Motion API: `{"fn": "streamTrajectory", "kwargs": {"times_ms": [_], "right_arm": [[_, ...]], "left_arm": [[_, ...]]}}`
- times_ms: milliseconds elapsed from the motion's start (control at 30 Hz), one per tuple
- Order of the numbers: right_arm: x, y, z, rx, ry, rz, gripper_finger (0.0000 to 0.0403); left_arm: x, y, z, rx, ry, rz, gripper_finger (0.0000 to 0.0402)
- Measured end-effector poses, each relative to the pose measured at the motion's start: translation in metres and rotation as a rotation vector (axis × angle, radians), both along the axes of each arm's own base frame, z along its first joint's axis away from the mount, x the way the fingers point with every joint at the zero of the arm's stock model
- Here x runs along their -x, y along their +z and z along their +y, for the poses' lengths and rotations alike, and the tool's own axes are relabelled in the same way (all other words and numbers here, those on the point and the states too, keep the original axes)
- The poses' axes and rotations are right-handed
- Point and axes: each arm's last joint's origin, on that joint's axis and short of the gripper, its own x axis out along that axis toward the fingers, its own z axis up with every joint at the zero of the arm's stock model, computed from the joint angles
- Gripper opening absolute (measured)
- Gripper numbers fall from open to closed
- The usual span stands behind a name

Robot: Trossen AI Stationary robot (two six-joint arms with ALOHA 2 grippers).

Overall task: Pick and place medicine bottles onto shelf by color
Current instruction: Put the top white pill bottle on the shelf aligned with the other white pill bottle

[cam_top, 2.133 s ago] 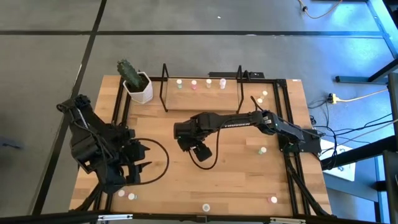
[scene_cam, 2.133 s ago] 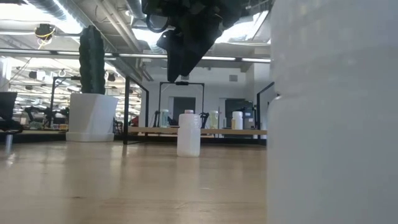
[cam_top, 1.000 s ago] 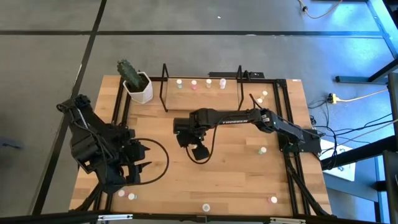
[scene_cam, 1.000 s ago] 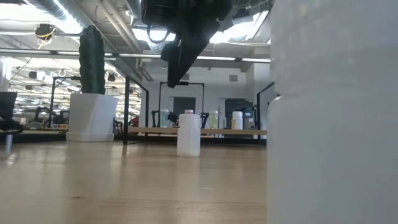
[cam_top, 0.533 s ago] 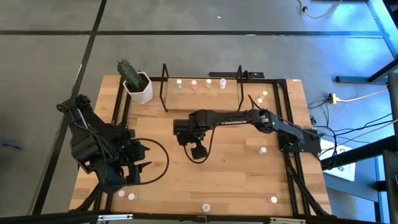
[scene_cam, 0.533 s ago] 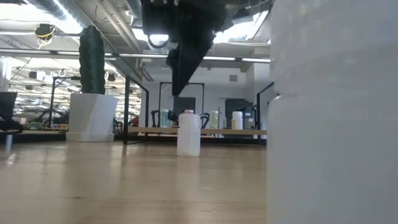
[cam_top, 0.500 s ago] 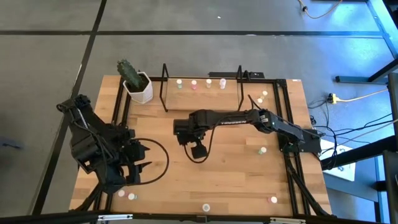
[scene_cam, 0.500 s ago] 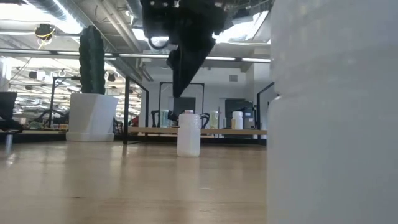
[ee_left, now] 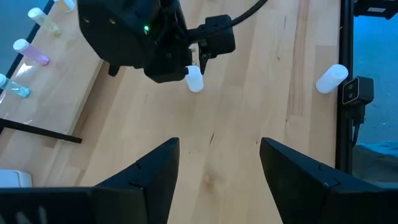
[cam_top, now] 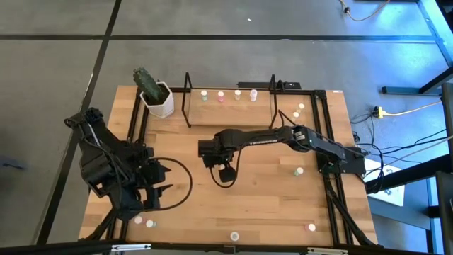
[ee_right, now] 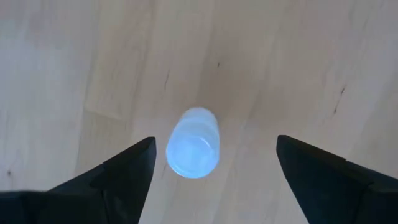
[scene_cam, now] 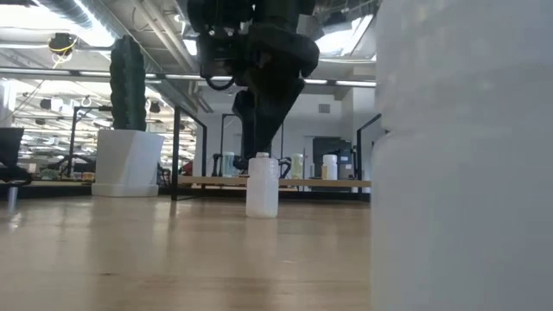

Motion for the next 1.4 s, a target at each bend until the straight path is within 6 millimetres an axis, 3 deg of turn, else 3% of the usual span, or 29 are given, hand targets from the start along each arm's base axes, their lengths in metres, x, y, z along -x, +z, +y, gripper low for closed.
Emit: {"fn": "streamTrajectory", "kwargs": {"times_ms": [567,767,1133,1400], "right_arm": [[0.002,-0.038,0.016,0.018,0.01,0.009,0.0326],[0.003,-0.043,0.016,0.018,0.008,0.015,0.0278],[0.003,-0.043,0.018,0.008,-0.043,0.014,0.0147],[0.004,-0.039,0.017,0.0,-0.092,0.018,0.0148]], "left_arm": [[0.0,0.0,0.0,0.0,0.0,0.0,0.0218],[0.0,0.0,0.0,0.0,0.0,0.0,0.0218],[0.0,0.0,0.0,0.0,0.0,0.0,0.0218],[0.0,0.0,0.0,0.0,0.0,0.0,0.0218]]}}
